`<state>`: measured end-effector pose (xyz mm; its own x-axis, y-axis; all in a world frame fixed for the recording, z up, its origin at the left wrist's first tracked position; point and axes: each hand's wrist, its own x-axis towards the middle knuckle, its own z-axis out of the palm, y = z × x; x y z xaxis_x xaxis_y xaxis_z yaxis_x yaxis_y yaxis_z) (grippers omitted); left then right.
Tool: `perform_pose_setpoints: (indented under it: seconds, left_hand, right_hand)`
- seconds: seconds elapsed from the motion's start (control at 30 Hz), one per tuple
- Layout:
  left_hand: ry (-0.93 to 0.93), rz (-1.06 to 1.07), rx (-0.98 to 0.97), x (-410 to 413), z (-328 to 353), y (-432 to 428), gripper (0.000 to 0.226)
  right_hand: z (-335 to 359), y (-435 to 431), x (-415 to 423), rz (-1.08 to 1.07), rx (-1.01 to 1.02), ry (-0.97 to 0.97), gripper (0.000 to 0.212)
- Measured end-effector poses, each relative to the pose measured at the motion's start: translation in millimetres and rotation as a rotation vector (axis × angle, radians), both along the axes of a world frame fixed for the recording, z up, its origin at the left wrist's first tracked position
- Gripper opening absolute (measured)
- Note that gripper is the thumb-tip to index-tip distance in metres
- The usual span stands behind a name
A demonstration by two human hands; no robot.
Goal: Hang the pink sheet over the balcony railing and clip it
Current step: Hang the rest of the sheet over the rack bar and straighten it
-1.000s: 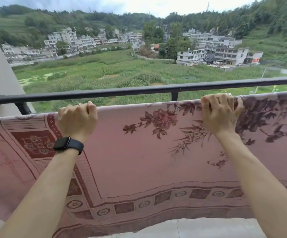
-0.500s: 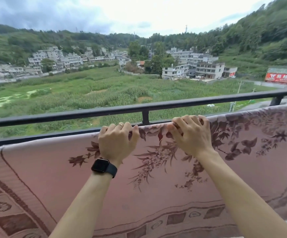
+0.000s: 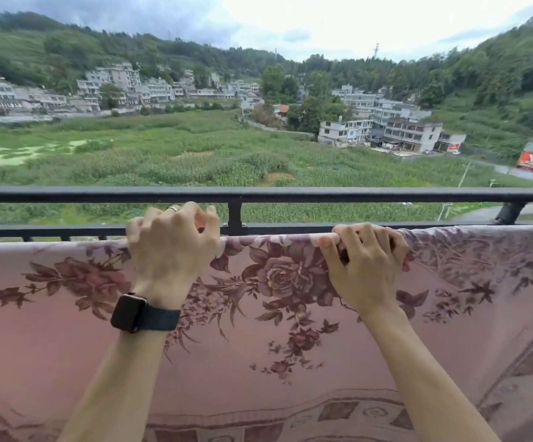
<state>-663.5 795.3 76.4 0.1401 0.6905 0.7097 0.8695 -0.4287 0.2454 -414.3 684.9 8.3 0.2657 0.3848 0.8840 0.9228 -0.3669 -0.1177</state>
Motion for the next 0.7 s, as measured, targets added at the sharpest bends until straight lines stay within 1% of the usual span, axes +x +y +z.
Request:
perform_pose_setpoints:
  seconds: [0.1, 0.2, 0.3, 0.4, 0.43, 0.5, 0.53, 0.57, 0.63, 0.7]
  left_hand:
    - [0.088, -0.265, 0.074, 88.3, 2.5, -43.1, 0.044]
    - [0.157, -0.336, 0.095, 149.1, -16.6, -64.2, 0.045]
    - [0.189, -0.248, 0.215, 157.8, -33.2, -57.5, 0.047]
    - [0.173, -0.178, 0.268, 157.3, -36.7, -52.7, 0.050]
    - [0.159, -0.164, 0.268, 159.0, -36.6, -52.5, 0.049]
    - [0.125, -0.134, 0.255, 163.1, -35.7, -51.5, 0.047]
    - [0.115, -0.112, 0.250, 163.3, -36.2, -54.0, 0.048]
    - [0.108, -0.086, 0.249, 163.5, -37.6, -57.1, 0.049]
    - [0.093, -0.039, 0.210, 165.8, -35.6, -58.8, 0.050]
    - [0.088, -0.010, 0.059, 172.6, -28.3, -64.3, 0.050]
  right_hand:
    - [1.8, -0.6, 4.0, 0.056, -0.016, -0.012, 0.046]
    - [5.0, -12.6, 28.9, 0.129, -0.042, -0.120, 0.040]
    - [7.1, -40.3, 90.3, 0.123, -0.090, -0.139, 0.041]
    - [9.4, -66.6, 163.5, 0.093, -0.124, -0.219, 0.040]
    - [11.6, -77.0, 188.7, 0.062, -0.126, -0.161, 0.043]
    - [17.5, -102.9, 238.4, -0.012, -0.072, 0.036, 0.061]
    - [16.4, -116.4, 262.2, -0.022, -0.048, 0.055, 0.067]
    - [13.5, -128.7, 283.1, -0.014, -0.041, 0.032, 0.067]
    - [11.5, -138.6, 308.7, 0.021, -0.068, -0.009, 0.058]
    - [9.0, -133.3, 312.3, 0.005, -0.052, 0.062, 0.053]
